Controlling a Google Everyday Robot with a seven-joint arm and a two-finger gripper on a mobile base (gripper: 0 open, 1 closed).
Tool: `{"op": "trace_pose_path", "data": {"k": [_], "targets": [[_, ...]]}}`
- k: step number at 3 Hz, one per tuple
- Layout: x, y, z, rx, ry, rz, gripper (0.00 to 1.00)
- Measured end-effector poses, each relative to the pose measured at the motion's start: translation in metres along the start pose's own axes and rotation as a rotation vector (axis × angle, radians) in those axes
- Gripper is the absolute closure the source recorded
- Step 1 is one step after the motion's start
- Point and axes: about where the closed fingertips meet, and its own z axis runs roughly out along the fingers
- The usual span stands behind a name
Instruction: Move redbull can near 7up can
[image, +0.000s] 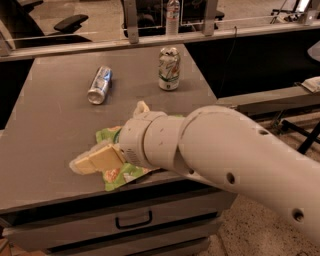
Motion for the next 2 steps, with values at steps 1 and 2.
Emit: {"op": "trace_pose_path", "data": {"k": [1,2], "targets": [[-0.0028,-0.0022,0.0,0.006,-0.007,0.006,0.0],[-0.0034,-0.0016,0.0068,0.031,-0.015,0.015,0.0]]}}
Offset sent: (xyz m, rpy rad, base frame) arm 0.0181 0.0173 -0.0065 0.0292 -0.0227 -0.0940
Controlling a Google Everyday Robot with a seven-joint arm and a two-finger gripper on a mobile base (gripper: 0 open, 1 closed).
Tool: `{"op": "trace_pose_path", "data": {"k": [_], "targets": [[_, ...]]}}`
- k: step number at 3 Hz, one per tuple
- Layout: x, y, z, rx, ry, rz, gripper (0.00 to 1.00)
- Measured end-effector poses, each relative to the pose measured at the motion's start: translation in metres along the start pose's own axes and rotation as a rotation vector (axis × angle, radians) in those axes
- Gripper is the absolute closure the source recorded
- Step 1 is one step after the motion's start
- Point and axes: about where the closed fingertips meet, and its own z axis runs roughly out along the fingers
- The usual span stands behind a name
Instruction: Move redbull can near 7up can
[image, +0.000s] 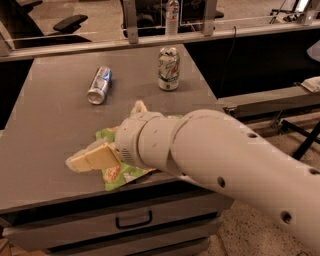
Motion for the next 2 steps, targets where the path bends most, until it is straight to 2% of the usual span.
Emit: {"op": "trace_pose_path", "data": {"k": [2], "targets": [[0.002,-0.012,0.033,0.082,-0.04,0.004,0.0]]}}
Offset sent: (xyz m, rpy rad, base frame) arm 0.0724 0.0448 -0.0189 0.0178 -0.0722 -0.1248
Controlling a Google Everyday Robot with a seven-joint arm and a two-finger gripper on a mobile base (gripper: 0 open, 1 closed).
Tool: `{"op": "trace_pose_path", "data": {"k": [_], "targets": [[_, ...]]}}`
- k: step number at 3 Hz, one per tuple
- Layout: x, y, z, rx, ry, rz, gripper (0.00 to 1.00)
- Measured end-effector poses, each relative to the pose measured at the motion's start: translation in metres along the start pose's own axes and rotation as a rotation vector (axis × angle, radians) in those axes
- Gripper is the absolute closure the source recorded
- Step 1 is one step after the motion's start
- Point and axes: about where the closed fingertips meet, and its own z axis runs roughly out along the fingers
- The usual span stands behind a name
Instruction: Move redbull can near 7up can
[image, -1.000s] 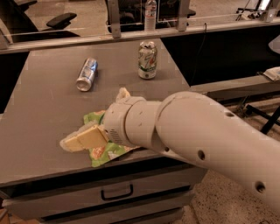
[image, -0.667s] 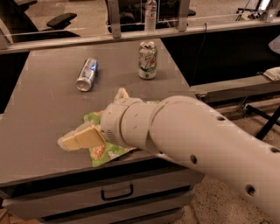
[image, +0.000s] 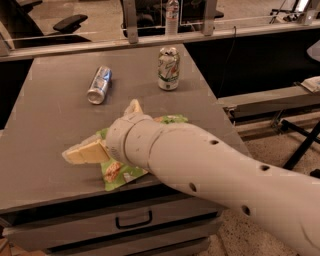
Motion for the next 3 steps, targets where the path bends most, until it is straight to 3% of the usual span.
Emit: {"op": "trace_pose_path", "data": {"k": [3], "targets": [[0.001,-0.022,0.067,0.065,-0.025,0.015,0.0]]}}
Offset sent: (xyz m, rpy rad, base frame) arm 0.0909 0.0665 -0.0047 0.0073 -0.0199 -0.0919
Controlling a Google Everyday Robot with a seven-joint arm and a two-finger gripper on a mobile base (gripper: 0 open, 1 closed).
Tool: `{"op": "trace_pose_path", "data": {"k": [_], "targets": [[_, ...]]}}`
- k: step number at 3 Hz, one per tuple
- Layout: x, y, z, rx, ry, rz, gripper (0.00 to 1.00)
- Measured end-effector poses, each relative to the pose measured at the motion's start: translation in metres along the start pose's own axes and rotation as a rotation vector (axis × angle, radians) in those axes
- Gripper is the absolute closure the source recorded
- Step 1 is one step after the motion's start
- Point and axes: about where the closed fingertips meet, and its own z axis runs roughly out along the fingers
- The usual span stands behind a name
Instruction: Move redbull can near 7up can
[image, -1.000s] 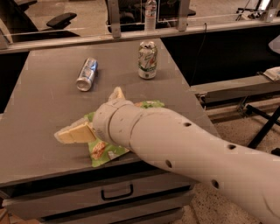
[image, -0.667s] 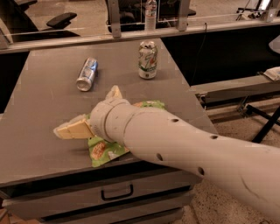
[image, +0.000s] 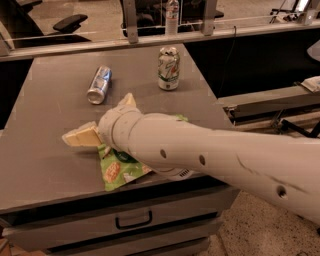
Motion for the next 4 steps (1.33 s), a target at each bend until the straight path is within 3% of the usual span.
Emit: {"op": "trace_pose_path", "data": {"k": [2,4], "targets": [[-0.024,-0.008,0.052,0.047,0.004,0.003,0.0],[-0.041,-0.024,0.085,0.127,0.015,0.057,0.0]]}}
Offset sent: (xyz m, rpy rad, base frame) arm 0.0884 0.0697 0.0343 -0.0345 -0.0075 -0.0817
